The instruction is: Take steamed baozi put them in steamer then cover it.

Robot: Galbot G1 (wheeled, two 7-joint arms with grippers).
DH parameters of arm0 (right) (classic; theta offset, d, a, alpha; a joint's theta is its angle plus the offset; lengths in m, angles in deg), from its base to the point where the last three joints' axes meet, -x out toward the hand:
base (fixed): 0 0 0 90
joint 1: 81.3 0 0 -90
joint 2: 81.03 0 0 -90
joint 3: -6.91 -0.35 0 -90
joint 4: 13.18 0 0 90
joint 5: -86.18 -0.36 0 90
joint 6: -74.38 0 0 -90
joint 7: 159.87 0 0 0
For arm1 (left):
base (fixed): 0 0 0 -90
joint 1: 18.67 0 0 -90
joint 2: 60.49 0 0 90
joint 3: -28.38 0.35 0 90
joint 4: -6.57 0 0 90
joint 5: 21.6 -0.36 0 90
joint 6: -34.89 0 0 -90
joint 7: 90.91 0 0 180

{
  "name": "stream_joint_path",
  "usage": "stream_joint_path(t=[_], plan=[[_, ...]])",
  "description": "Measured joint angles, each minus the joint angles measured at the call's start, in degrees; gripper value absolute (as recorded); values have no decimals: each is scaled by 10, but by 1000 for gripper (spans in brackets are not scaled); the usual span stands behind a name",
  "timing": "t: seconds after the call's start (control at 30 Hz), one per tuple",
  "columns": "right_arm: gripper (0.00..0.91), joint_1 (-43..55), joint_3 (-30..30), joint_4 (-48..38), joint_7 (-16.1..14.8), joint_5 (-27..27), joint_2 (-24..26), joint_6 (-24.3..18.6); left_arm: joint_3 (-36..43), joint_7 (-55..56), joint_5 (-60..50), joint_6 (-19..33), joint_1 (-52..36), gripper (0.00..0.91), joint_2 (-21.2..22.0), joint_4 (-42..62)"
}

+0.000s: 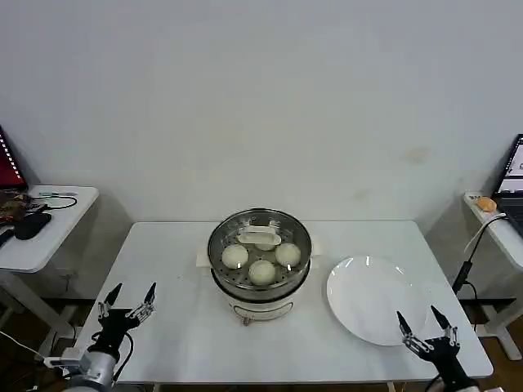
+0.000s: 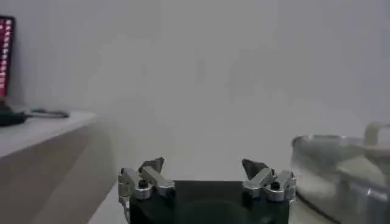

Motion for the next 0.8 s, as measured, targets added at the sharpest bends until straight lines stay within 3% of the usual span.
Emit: stream_joint_path(t=[0.8], plan=[[907, 9, -5, -24, -9, -14, 7, -1, 27, -10, -34, 14, 16, 907, 1, -2]])
